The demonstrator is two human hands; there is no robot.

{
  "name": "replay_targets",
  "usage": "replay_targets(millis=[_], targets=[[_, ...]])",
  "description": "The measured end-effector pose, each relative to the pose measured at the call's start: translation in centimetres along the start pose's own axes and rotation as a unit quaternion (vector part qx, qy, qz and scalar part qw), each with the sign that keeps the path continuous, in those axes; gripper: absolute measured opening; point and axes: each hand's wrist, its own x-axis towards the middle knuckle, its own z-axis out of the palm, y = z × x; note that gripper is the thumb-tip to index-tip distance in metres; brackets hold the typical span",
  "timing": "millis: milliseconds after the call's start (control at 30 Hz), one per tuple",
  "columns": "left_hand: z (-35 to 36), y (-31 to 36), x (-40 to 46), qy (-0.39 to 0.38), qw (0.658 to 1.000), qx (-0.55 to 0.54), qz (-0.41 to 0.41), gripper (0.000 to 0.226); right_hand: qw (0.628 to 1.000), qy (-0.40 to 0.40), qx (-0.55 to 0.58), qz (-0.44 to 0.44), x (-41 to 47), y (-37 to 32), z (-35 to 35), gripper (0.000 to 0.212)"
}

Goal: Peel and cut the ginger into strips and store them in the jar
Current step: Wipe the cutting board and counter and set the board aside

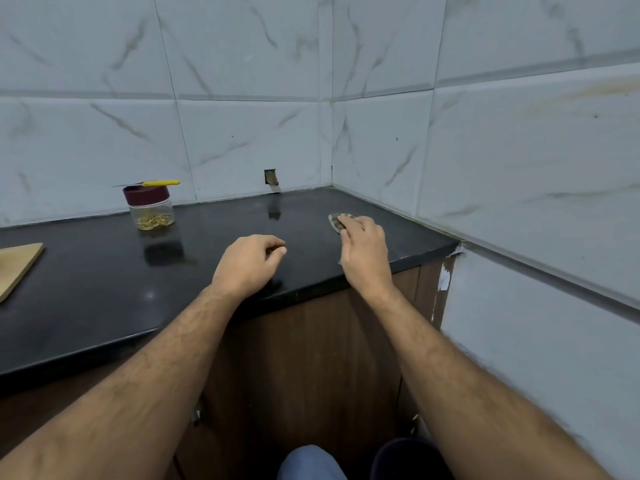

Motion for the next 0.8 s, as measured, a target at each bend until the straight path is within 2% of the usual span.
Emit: replay_targets(millis=[133,233,400,633,700,800], targets=[[-0.2,1.1,0.7,0.008,0.994,-0.1,-0.042,0.031,0.99,-0.071,0.119,0.028,0.8,-3.8,0.9,0.05],[-0.9,0.9,1.4,0.005,0.969,-0.229,-0.092,0.034,0.977,-0.086,0.192,0.042,0.7,-5.8,1.9,0.068],[-1.8,1.7,1.3,-0.05,0.91,-0.397,-0.112,0.03,0.969,-0.105,0.221,0.038,1.0,-8.1,2.9,0.087],[-3.2,0.5,2.1,0.026,0.842,-0.508,-0.179,0.021,0.968,-0.129,0.213,-0.012,2.1,-8.4,3.3,0.114],[-3.8,0.2,2.3,0.045,0.825,-0.53,-0.19,0.022,0.953,-0.155,0.259,0.035,2.4,-8.1,3.5,0.116],[-4.2,-0.7,2.5,0.052,0.829,-0.522,-0.195,0.029,0.885,-0.241,0.375,0.137,3.0,-8.3,4.4,0.1]])
